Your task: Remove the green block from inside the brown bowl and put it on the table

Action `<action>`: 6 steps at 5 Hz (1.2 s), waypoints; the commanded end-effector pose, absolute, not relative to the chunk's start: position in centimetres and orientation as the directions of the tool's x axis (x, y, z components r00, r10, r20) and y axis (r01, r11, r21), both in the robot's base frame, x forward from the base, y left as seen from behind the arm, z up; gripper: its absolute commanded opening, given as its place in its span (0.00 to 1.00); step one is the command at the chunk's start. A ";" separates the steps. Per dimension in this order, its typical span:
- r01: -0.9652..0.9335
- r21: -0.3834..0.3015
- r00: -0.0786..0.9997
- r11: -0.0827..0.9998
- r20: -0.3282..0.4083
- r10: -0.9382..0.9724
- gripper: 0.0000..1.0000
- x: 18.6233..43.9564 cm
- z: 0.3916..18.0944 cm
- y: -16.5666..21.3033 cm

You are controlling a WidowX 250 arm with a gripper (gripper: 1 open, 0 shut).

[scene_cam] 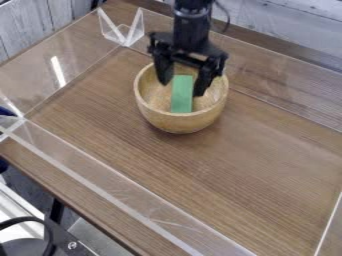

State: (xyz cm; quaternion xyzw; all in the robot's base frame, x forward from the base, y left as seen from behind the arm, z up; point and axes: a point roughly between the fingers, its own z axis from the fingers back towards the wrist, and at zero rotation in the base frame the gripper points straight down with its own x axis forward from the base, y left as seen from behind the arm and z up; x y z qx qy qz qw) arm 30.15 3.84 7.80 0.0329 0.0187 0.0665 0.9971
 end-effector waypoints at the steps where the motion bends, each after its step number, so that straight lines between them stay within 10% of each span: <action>1: -0.153 0.072 0.988 0.986 -0.004 0.154 1.00 30.1 7.7 4.3; 5: -0.139 0.088 0.989 0.986 0.065 0.134 1.00 29.5 5.3 4.8; 6: -0.130 0.091 0.990 0.987 0.069 0.124 0.00 29.4 5.0 4.5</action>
